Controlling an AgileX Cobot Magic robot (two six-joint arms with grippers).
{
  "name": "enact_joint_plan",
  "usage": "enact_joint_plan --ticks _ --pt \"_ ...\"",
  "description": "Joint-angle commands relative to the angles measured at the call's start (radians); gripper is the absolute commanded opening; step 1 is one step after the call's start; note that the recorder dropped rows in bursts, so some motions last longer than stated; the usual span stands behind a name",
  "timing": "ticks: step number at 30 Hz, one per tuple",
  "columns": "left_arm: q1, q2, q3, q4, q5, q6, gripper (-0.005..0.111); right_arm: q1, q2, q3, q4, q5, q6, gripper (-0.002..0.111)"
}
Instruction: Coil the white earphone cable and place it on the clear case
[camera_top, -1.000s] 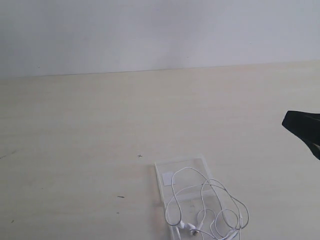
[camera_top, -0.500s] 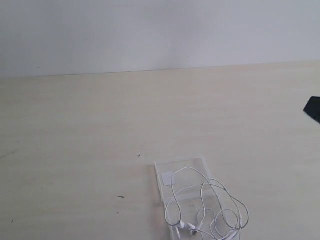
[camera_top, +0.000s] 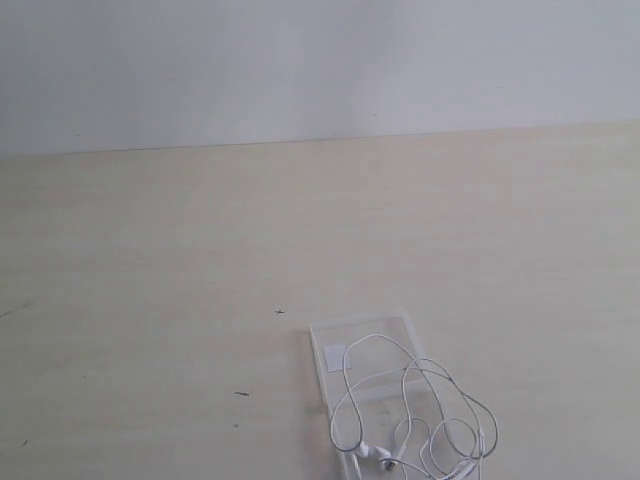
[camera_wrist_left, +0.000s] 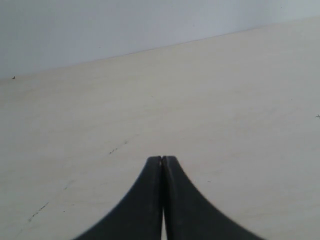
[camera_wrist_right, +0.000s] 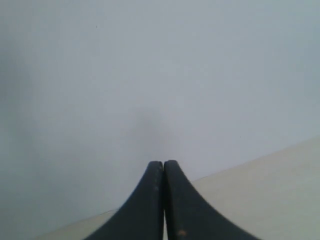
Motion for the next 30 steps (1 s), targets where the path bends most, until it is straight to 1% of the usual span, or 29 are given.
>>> enact_joint_plan --ticks 1,5,6,7,8,9,10,12,13,15,18,20,25,28,30 --pt "-0.005 -0.008 -0.001 0.0 -0.004 -0.005 0.0 -0.006 -0.007 0.003 -0.007 -0.001 -0.053 0.0" --pt "-0.005 -0.008 -0.001 0.0 -0.004 -0.005 0.0 -0.006 -0.007 0.003 -0.007 0.031 -0.047 0.0" --pt "-0.005 -0.008 -0.001 0.0 -0.004 -0.005 0.0 -0.006 -0.007 0.003 -0.02 0.049 -0.017 0.0" --pt "-0.005 -0.008 -0.001 0.0 -0.004 -0.005 0.0 -0.006 -0.007 0.003 -0.127 0.075 0.052 0.0" --pt "-0.005 -0.008 -0.001 0.0 -0.004 -0.005 0.0 -0.006 -0.007 0.003 -0.298 0.102 0.141 0.0" --pt "-0.005 -0.008 -0.001 0.0 -0.004 -0.005 0.0 -0.006 -0.007 0.003 -0.518 0.144 0.295 0.0" --pt "-0.005 -0.008 -0.001 0.0 -0.004 -0.005 0.0 -0.006 -0.007 0.003 -0.705 0.191 0.486 0.0" --pt "-0.005 -0.008 -0.001 0.0 -0.004 -0.005 0.0 -0.006 -0.007 0.003 -1.145 0.266 0.872 0.0" --pt "-0.005 -0.008 -0.001 0.0 -0.004 -0.005 0.0 -0.006 -0.007 0.003 -1.456 0.321 1.241 0.0" --pt "-0.005 -0.008 -0.001 0.0 -0.004 -0.005 0.0 -0.006 -0.007 0.005 -1.708 0.384 1.581 0.0" --pt "-0.005 -0.008 -0.001 0.0 -0.004 -0.005 0.0 -0.006 -0.022 0.068 -1.732 0.355 1.595 0.0" --pt "-0.005 -0.008 -0.001 0.0 -0.004 -0.005 0.0 -0.006 -0.065 0.142 -1.732 0.332 1.597 0.0" --pt "-0.005 -0.007 -0.001 0.0 -0.004 -0.005 0.0 -0.006 -0.065 0.149 -1.72 0.38 1.597 0.0" --pt "-0.005 -0.007 -0.001 0.0 -0.004 -0.005 0.0 -0.006 -0.065 0.149 -1.727 0.481 1.597 0.0" --pt "-0.005 -0.007 -0.001 0.0 -0.004 -0.005 0.0 -0.006 -0.065 0.149 -1.725 0.485 1.597 0.0"
